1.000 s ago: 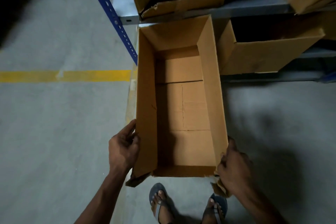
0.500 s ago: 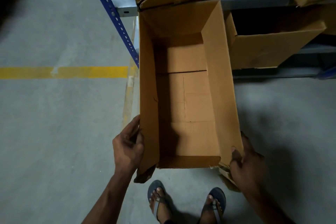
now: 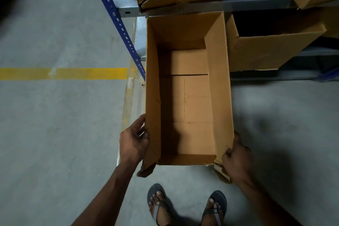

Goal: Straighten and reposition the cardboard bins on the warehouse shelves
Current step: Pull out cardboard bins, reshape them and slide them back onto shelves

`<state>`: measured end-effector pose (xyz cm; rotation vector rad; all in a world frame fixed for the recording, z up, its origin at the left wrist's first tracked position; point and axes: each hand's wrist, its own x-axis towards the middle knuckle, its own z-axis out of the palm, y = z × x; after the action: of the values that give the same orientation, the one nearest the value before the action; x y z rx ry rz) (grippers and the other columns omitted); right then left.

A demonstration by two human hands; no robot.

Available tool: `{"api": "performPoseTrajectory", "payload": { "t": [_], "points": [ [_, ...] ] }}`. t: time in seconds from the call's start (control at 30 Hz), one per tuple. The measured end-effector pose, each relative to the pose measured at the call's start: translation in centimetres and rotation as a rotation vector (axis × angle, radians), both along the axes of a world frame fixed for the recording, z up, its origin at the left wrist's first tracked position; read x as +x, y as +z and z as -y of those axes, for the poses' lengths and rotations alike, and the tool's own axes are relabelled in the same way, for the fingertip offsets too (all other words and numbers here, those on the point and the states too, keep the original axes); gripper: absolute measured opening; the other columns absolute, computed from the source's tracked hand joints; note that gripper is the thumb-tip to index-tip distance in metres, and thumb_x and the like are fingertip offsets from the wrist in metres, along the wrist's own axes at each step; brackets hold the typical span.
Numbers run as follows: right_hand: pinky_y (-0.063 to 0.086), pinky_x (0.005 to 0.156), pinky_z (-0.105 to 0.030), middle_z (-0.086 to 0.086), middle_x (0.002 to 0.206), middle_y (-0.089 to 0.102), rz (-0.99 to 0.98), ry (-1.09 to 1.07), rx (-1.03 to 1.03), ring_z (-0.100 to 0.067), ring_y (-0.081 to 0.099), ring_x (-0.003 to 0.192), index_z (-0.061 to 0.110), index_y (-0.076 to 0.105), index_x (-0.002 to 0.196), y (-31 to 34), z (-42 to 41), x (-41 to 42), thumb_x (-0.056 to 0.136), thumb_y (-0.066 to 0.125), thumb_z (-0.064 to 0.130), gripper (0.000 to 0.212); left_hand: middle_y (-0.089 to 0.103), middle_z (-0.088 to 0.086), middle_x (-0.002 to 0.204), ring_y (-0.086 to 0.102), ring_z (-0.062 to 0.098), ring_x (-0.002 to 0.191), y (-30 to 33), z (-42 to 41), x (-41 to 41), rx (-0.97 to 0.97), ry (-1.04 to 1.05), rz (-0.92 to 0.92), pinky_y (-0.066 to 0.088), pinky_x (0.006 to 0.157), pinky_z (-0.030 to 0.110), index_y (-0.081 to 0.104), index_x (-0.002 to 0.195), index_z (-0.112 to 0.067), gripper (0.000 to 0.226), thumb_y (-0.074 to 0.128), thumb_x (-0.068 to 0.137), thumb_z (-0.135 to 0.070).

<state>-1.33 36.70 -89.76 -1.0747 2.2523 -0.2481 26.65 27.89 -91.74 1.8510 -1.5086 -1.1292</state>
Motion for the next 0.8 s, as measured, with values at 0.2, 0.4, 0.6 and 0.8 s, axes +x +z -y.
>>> {"api": "performPoseTrajectory", "payload": {
  "t": [0.2,0.4,0.6,0.8],
  "points": [
    [0.056,0.085,-0.039,-0.009,0.118,0.067,-0.074,0.18,0.175,-0.031,0.068,0.101,0.016,0.041,0.142,5.7,3.6,-1.0,0.096,0.062,0.02,0.05,0.071,-0.017,0.124,0.074,0.003,0.106,3.7,1.1,1.1,-0.136,0.008,0.052,0.065,0.092,0.042,0.06,0.146,-0.043,0.057,0.064,0.091,-0.027],
    [0.047,0.075,-0.035,-0.015,0.125,0.067,-0.085,0.139,0.048,-0.033,0.068,0.104,0.009,0.048,0.138,7.0,10.0,-1.9,0.098,0.066,0.018,0.045,0.065,-0.017,0.134,0.069,0.008,0.12,5.2,6.2,-0.9,-0.159,0.013,-0.074,0.061,0.101,0.048,0.059,0.151,-0.027,0.056,0.066,0.099,-0.006],
    [0.049,0.08,-0.039,-0.011,0.118,0.064,-0.027,-0.006,-0.059,-0.03,0.061,0.1,0.014,0.054,0.133,4.7,17.5,-3.9,0.096,0.067,0.022,0.04,0.054,0.0,0.157,0.058,0.018,0.136,3.6,7.2,-0.3,-0.037,0.064,-0.175,0.053,0.11,0.043,0.042,0.161,-0.028,0.079,0.081,0.093,-0.02],
    [0.06,0.09,-0.044,0.0,0.114,0.072,0.544,-0.543,-0.426,-0.024,0.07,0.107,0.033,0.064,0.114,3.7,21.7,-5.7,0.094,0.069,0.051,0.028,0.048,0.002,0.162,0.059,0.022,0.136,2.0,3.8,1.5,0.221,0.063,-0.228,0.054,0.099,0.037,0.031,0.164,-0.036,0.099,0.089,0.084,-0.027]
  ]
}}
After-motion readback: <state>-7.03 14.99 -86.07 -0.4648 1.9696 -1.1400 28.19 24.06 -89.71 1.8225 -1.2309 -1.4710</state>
